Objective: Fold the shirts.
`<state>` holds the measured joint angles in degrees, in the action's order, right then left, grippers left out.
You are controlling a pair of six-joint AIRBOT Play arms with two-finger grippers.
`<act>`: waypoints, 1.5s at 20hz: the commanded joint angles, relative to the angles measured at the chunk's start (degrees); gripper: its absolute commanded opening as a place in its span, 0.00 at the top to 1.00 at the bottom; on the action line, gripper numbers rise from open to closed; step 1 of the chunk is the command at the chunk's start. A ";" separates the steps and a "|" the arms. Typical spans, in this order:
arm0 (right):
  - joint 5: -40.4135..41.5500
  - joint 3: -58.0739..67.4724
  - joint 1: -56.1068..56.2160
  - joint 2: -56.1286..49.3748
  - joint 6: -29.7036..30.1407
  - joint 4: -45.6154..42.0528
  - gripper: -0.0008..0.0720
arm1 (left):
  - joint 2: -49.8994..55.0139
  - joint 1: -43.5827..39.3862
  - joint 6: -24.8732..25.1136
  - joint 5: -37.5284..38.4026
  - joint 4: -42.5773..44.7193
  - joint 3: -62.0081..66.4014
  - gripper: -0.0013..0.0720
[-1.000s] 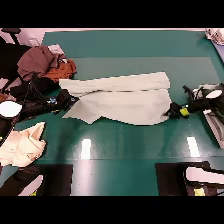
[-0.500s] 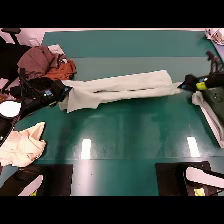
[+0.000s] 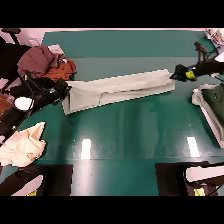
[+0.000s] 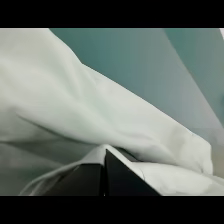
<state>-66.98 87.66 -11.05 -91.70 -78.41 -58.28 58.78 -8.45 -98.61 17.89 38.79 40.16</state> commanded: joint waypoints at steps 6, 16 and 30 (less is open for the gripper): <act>-4.20 21.44 1.36 -16.11 -2.01 -0.46 0.96 | 11.17 1.86 1.68 -1.01 1.55 9.84 0.94; -6.16 25.62 0.68 -23.96 -2.12 -0.31 0.95 | 19.43 2.78 4.24 -2.86 1.55 12.52 0.94; -2.40 25.55 -2.95 -20.87 1.55 -0.26 0.00 | 25.62 2.78 18.75 14.45 3.43 34.64 0.45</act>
<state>-68.60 113.14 -12.10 -114.30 -78.43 -58.50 84.18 -5.67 -86.00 22.46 40.86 68.40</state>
